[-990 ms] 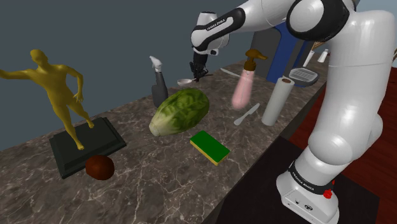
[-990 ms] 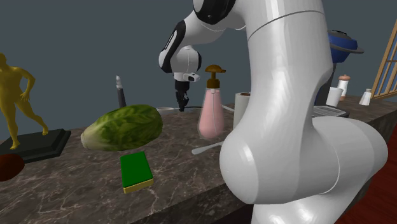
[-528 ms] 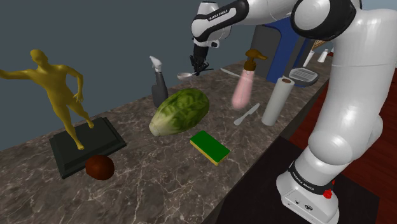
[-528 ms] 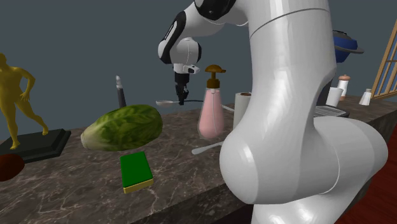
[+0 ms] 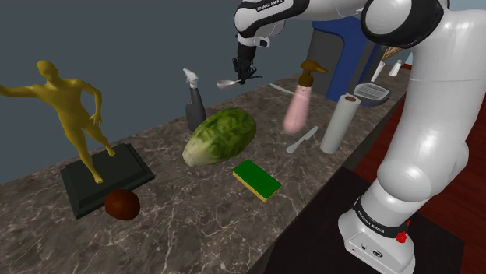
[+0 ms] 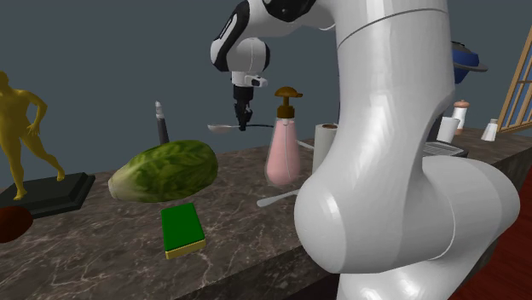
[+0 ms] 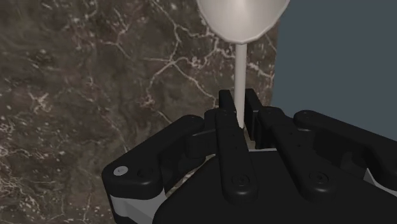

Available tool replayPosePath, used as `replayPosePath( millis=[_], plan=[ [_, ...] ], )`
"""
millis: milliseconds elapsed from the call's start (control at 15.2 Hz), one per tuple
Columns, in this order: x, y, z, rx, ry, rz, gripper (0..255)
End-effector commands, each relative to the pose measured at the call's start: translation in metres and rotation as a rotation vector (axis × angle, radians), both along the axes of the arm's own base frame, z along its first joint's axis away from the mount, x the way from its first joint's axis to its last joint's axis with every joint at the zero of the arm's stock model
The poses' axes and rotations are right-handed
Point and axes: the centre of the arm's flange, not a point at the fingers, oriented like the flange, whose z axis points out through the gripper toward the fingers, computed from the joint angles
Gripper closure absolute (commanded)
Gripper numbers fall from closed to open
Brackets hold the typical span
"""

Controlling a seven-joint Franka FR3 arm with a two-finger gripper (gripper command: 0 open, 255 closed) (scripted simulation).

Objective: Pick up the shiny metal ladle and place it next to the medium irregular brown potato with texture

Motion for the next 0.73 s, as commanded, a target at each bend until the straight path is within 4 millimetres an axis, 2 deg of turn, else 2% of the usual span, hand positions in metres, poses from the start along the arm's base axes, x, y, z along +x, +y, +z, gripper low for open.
replayPosePath(
  millis=[0, 264, 660],
  plan=[
    [0.0, -0.001, 0.011, 0.0, 0.0, 0.0, 255],
    [0.0, -0.001, 0.029, 0.0, 0.0, 0.0, 255],
    [-0.041, 0.067, 0.029, 0.0, 0.0, 0.0, 255]
  ],
)
